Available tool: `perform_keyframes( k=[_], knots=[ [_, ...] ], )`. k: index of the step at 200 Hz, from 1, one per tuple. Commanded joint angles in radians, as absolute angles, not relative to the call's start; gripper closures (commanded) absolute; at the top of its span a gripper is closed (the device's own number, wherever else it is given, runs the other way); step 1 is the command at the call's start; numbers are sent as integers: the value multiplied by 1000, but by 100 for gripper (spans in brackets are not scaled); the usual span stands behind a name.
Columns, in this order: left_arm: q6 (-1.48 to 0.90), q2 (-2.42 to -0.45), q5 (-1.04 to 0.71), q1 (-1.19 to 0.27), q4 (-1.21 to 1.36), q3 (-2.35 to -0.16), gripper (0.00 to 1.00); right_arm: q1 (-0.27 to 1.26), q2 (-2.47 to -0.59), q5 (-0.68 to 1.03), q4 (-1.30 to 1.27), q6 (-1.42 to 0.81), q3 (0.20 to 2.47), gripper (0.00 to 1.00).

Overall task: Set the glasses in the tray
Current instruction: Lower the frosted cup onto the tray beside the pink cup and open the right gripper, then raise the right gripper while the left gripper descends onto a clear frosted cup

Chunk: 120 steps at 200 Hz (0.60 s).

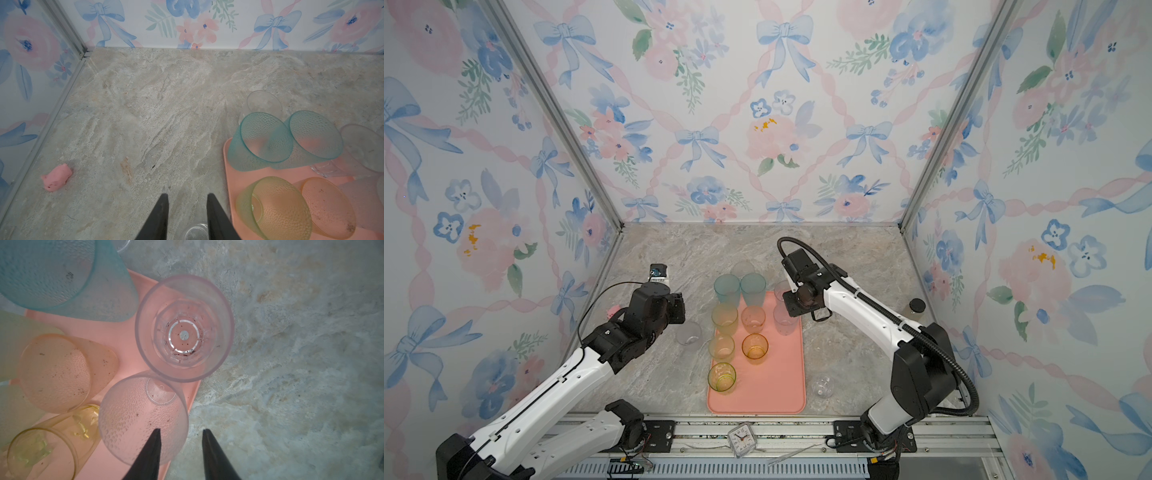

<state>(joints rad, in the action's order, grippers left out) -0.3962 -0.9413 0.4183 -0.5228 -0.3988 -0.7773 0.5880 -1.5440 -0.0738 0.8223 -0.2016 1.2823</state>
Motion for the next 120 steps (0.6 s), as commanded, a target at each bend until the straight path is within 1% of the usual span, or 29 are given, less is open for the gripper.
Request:
perform_keyframes(
  k=[1, 50, 56, 84, 120],
  knots=[
    [-385, -952, 407, -514, -415, -772, 68, 577, -1485, -66, 816, -210, 1270, 60],
    [-469, -941, 395, -514, -399, -742, 71, 577, -1336, -102, 772, -220, 1241, 56],
    [-474, -933, 398, -514, -396, -708, 71, 577, -1315, -115, 770, -221, 1236, 55],
    [-476, -907, 404, -514, -385, -691, 71, 567, -1231, -161, 762, -224, 1207, 52],
    [-482, -955, 378, -518, -388, -698, 71, 539, -1173, -156, 758, -226, 1165, 51]
  ],
)
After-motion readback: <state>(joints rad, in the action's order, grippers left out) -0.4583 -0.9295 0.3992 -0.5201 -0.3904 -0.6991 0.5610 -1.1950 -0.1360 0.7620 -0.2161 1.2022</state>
